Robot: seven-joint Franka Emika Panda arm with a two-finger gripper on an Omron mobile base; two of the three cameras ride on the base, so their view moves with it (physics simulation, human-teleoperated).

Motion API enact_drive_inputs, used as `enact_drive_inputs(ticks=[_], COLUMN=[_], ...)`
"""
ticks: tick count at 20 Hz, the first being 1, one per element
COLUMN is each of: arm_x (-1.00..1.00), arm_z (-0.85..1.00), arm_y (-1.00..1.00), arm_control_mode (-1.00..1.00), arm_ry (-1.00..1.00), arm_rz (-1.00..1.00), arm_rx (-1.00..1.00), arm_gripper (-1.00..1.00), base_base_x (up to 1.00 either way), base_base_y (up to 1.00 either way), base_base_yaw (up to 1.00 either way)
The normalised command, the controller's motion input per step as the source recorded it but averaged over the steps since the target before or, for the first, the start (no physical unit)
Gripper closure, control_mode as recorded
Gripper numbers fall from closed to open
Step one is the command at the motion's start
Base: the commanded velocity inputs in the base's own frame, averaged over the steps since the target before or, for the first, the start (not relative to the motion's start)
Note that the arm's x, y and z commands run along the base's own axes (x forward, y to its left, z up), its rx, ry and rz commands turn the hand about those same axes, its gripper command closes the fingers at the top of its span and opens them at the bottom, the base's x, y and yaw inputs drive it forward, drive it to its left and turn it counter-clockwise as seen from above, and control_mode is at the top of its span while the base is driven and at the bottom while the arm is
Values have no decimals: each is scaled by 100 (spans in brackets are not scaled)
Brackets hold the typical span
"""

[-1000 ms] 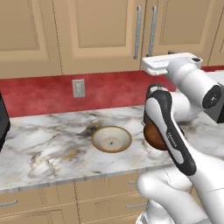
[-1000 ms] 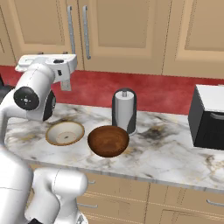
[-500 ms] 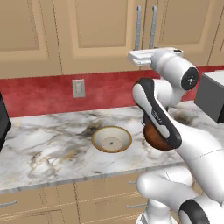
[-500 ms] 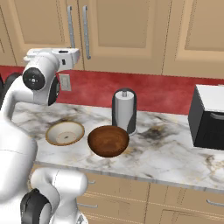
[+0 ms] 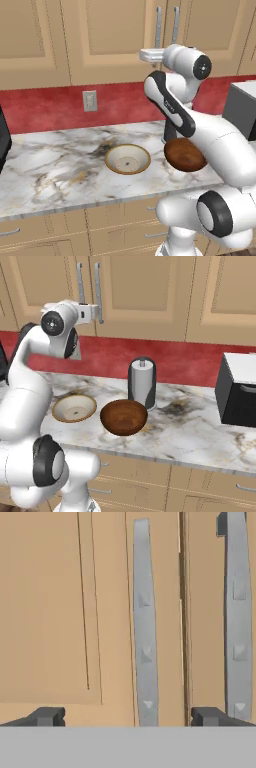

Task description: Open the cabinet. Pick the bowls from the counter and place them in the cabinet. Then close the cabinet.

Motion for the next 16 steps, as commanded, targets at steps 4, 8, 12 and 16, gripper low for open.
enact_drive_inputs(ticks=[4, 8, 12, 16], arm_x=[78, 82, 86, 78], arm_z=[0, 0, 0, -12], arm_y=[-2, -2, 0, 1], arm_control_mode=[-100, -100, -100, -100], arm_ry=[9, 8, 6, 2], arm_rz=[0, 0, 0, 1], arm_rx=[4, 6, 4, 2], arm_gripper=[-100, -100, -100, 100], base_base_x=[0, 0, 0, 0], base_base_y=[0, 0, 0, 0], base_base_yaw=[0, 0, 0, 0])
